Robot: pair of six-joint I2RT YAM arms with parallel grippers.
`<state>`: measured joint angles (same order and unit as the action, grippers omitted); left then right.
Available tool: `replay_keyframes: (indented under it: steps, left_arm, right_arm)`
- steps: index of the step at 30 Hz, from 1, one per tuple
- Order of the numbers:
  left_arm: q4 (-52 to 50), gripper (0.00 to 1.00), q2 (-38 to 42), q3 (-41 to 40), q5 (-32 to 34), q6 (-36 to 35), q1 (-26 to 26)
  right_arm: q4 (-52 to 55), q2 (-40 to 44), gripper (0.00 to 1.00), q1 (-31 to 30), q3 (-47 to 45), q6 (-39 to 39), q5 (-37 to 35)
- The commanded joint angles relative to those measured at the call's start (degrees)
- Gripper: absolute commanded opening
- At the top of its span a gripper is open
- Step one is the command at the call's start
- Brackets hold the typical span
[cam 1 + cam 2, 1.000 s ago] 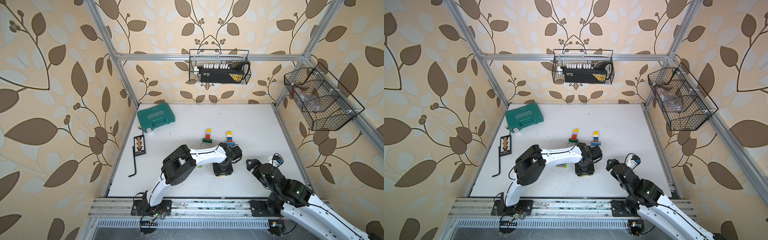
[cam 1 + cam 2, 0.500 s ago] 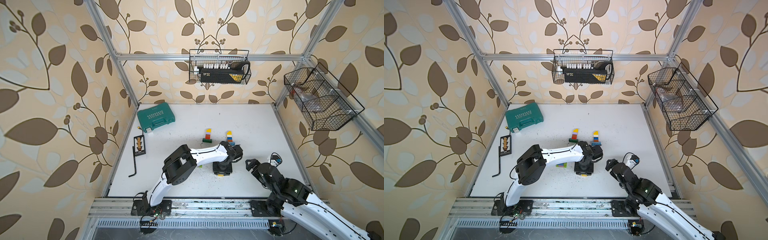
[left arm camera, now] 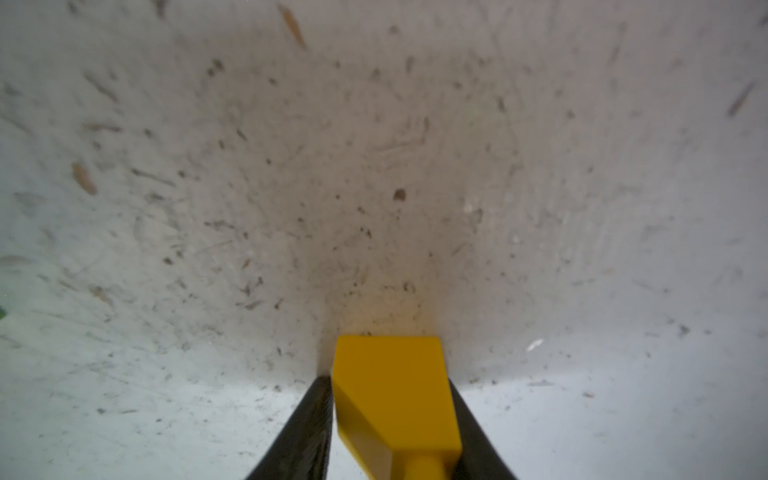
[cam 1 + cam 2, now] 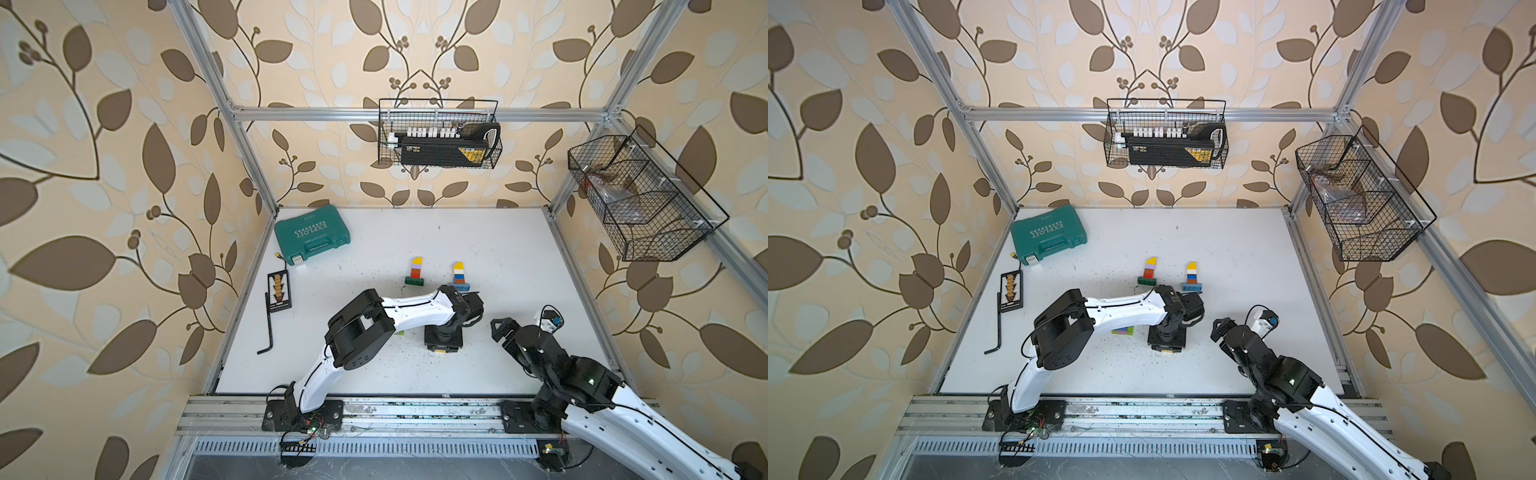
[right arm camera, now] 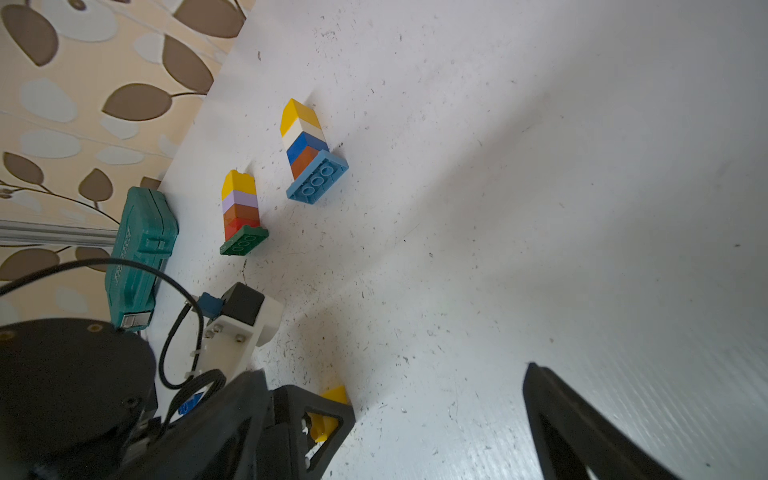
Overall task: Assemble the number 1 with lego
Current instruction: Pick up the lego brick from the center of the board.
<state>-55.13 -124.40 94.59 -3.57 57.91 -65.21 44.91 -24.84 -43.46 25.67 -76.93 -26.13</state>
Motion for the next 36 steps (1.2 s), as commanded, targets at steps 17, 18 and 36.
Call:
replay_keyframes:
  steps: [17, 18, 36]
  left_arm:
    - [-1.39, 0.43, 2.19, 0.46, 4.15, -4.73, 1.14]
    - [-1.32, 0.43, 2.22, 0.41, 4.29, -4.74, 1.22]
    - [1.02, 0.42, 2.38, 0.25, 5.45, -7.37, 2.30]
  right_arm:
    - [-0.85, -0.82, 0.99, 0.13, -0.43, 0.29, 0.09]
    - [-0.79, -0.82, 0.99, 0.13, -0.49, 0.28, 0.11]
    - [-1.58, -1.35, 0.99, 0.13, -0.49, 0.64, 0.54]
